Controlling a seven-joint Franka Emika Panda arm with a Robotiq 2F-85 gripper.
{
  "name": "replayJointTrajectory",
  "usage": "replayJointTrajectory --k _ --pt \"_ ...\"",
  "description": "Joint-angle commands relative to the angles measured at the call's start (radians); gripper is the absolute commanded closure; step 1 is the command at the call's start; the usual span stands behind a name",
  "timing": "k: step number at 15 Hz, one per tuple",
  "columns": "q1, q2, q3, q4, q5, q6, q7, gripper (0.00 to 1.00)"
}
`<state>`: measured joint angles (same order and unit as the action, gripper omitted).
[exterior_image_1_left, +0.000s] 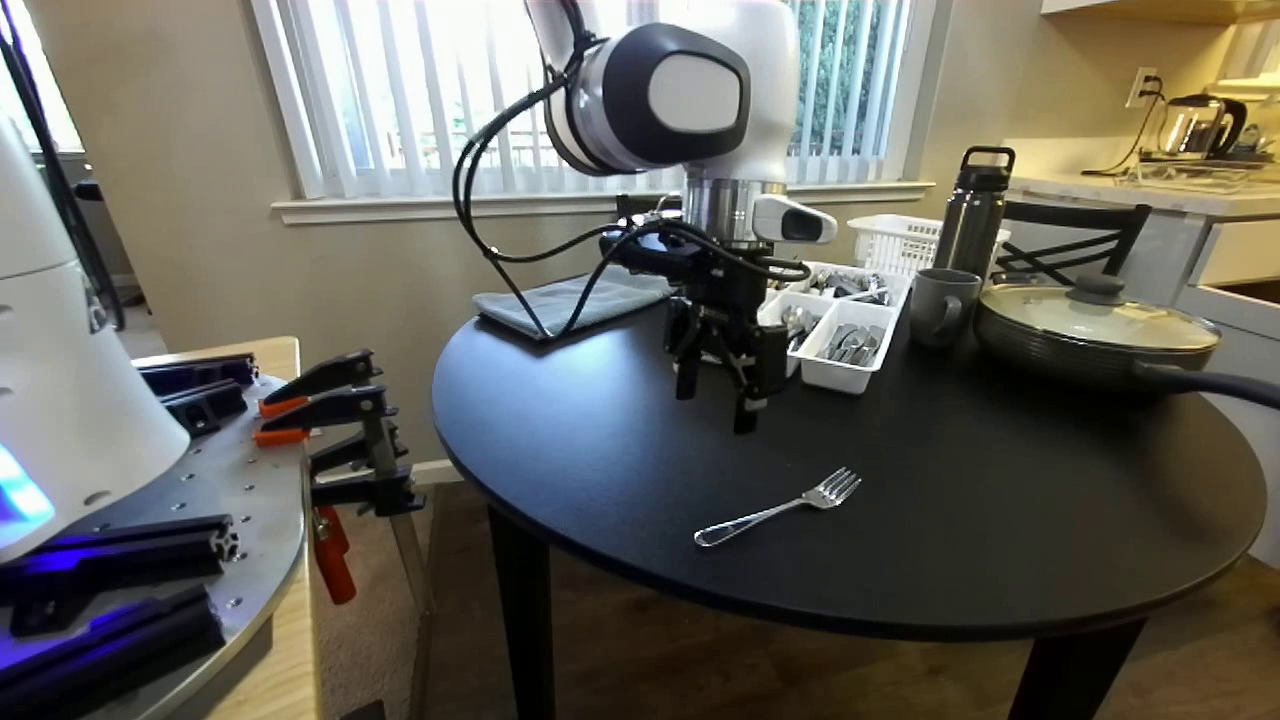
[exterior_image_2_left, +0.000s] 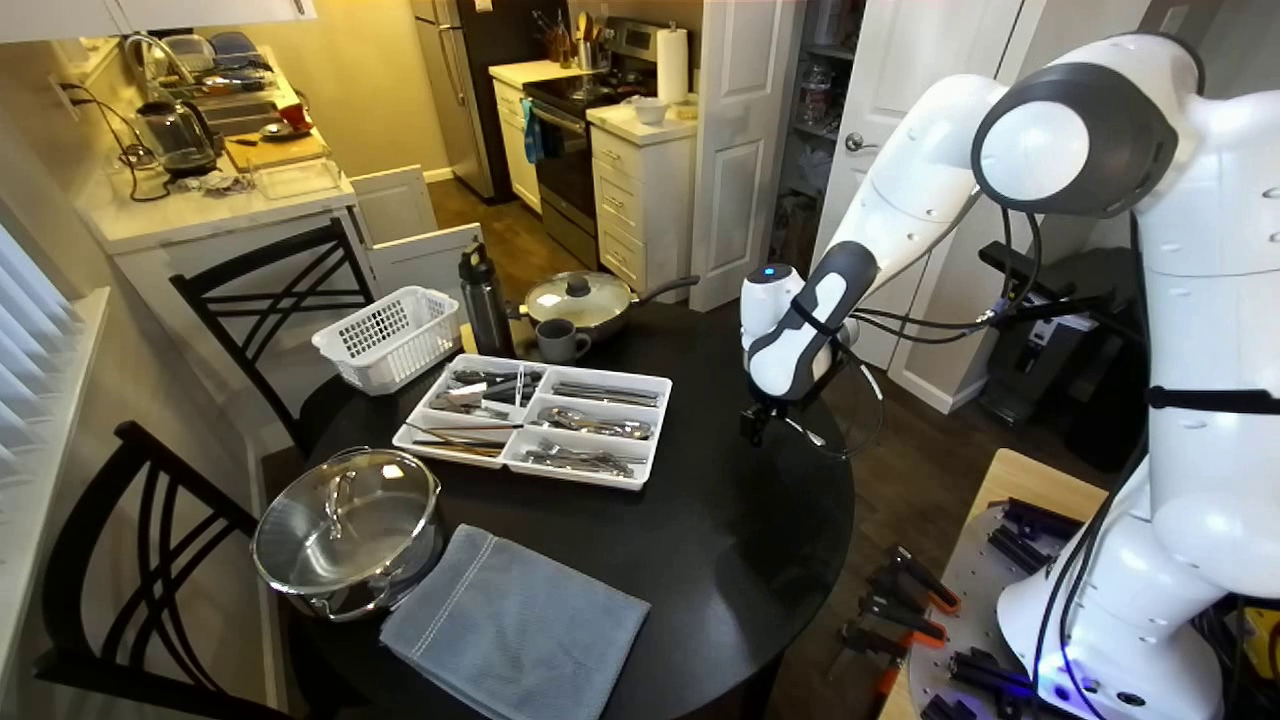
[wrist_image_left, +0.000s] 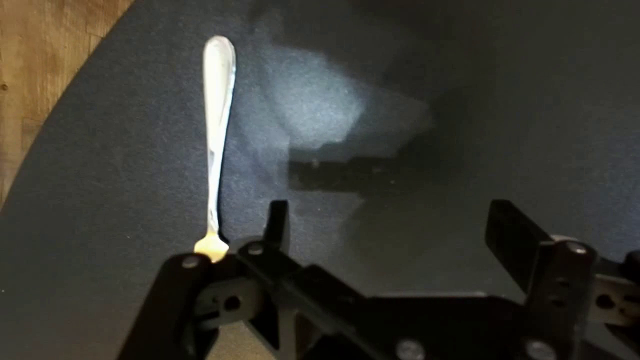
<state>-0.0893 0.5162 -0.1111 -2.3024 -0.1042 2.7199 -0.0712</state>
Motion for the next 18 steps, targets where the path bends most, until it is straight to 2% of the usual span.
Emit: replayJointTrajectory --k 1,4,9,15,18 --pt "-0.042 0.037 0.000 0.015 -0.021 0.054 -0.073 0.00" --pt "-0.083 0.086 0.025 0.060 -0.015 0.113 -0.142 0.00" --pt "-0.174 0.161 0.074 0.131 0.011 0.096 -0.214 0.00" --pt "-0.155 0.139 -0.015 0.072 -0.012 0.087 -0.146 0.00" --pt "-0.172 0.142 -0.004 0.069 0.000 0.091 -0.156 0.00"
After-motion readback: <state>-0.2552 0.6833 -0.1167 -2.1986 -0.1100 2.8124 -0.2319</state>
